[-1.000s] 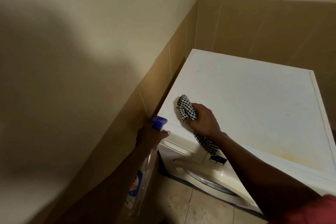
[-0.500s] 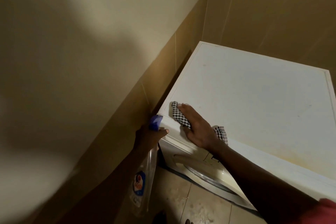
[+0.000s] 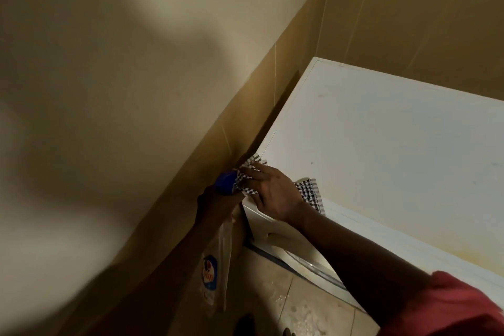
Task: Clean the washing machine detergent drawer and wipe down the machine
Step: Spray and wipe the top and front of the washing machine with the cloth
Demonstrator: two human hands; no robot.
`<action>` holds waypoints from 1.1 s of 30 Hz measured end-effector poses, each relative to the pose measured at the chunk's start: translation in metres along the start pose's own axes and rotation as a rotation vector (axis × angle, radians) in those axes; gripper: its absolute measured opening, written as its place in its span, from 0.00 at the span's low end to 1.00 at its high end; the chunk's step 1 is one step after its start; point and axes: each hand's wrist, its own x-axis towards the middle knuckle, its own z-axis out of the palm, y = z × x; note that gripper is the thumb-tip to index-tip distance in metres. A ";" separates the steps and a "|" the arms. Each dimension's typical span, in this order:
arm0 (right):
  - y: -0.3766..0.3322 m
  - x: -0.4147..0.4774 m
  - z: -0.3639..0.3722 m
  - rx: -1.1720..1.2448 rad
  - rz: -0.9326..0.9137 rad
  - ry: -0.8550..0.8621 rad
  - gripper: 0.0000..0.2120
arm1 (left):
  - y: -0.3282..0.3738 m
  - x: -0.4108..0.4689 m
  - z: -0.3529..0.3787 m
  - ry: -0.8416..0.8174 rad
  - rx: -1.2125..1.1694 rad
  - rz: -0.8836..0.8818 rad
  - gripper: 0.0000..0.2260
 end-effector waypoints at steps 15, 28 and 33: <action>0.002 -0.011 -0.006 0.093 0.088 0.043 0.19 | -0.008 -0.008 0.014 -0.026 0.046 0.056 0.12; 0.012 -0.059 -0.017 -0.019 0.264 0.067 0.19 | -0.009 -0.006 0.012 -0.086 -0.029 0.107 0.09; 0.002 -0.024 -0.003 -0.015 0.290 0.050 0.20 | -0.015 -0.007 0.018 -0.104 -0.037 0.099 0.11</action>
